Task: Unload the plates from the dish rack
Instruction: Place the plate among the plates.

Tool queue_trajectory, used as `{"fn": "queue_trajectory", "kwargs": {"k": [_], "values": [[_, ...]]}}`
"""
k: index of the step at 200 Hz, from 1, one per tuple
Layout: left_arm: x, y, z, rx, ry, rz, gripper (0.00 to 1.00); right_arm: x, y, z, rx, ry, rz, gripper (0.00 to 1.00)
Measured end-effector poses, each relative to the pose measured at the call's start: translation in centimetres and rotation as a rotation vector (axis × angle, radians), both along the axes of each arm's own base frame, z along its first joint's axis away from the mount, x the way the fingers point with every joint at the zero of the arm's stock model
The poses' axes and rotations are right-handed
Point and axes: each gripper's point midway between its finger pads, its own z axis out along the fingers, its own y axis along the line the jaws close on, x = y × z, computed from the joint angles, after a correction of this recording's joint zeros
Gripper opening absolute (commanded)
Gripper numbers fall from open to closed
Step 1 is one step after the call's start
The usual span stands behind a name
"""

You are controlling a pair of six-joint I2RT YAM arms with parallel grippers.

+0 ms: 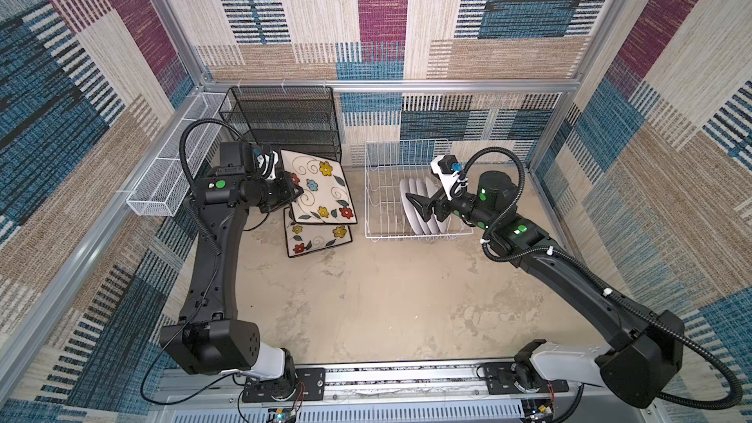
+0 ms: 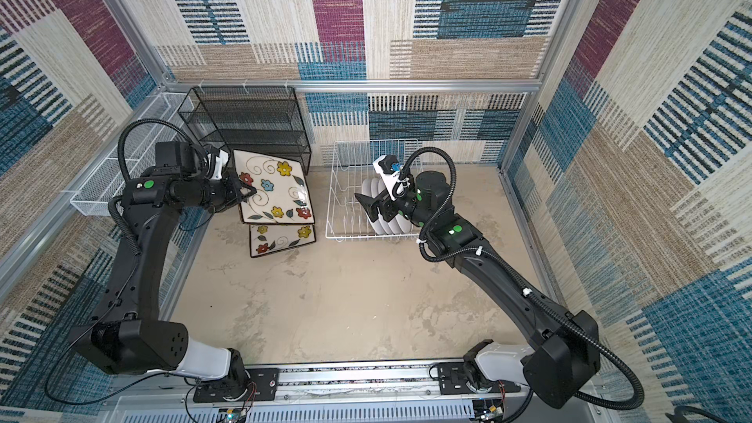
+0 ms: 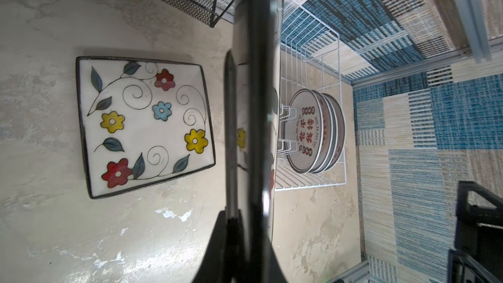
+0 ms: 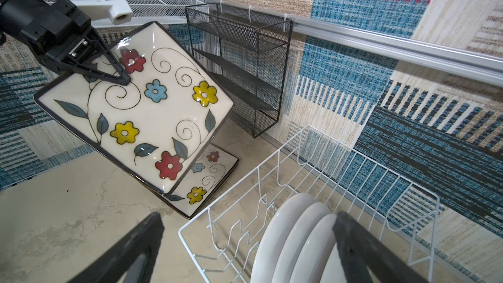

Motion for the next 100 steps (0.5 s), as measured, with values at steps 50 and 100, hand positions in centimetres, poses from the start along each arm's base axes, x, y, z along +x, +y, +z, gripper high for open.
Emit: {"fn": "queue_trajectory", "kwargs": {"k": [50,100], "values": [[-0.3,1.5,-5.3,-0.008,0.104,0.038,0.00,0.0,0.0,-0.6,-0.017,0.015,0.002,1.00],[0.9,2.5,-9.3,-0.014,0.138,0.030,0.00,-0.1,0.3,-1.0,-0.016,0.029,0.020,1.00]]}}
